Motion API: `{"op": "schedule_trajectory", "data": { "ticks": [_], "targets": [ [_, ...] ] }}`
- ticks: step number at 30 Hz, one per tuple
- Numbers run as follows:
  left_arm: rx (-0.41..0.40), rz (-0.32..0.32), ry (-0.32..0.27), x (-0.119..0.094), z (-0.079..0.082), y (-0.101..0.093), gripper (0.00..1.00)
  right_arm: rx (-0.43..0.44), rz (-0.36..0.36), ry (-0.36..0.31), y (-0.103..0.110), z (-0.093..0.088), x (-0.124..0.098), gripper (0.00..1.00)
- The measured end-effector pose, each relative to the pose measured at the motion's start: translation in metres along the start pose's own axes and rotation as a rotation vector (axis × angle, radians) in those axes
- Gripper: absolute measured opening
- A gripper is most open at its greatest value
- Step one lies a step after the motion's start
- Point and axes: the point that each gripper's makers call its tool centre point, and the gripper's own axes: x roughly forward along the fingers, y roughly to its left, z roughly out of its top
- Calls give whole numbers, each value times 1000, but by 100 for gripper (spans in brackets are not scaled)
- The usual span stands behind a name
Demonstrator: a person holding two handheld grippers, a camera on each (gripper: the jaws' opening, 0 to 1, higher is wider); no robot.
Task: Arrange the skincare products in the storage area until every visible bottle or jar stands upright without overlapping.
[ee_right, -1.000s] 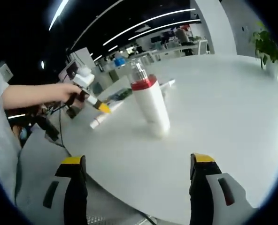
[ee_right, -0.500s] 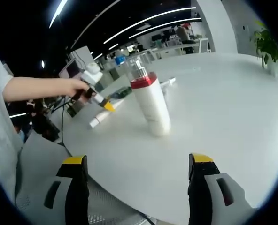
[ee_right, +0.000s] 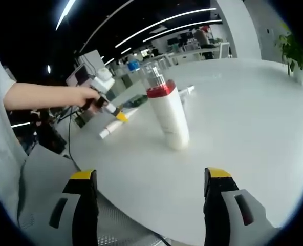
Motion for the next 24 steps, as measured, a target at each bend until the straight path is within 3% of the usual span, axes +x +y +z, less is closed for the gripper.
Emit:
{"op": "schedule_trajectory", "data": {
  "ticks": [2,5,11,15,18,24],
  "targets": [
    [49,17,-42,-9,6,1,27,1,6,-1,3,-1,-1,84],
    [26,-10,-40,-8,5,2,27,-1,17,12,8,-6,-4,83],
    [11,-30,-96,-17,3,1,27,-9,40,13,17,-7,-8,82],
    [25,-54,-175,-27,8,-6,27,-23,84,5,34,-2,-10,81],
    [55,-68,-278,-44,13,-10,27,-15,143,-20,49,5,-11,79],
    [67,-78,-369,-64,12,-14,27,-8,196,-65,73,24,-10,77]
  ]
}}
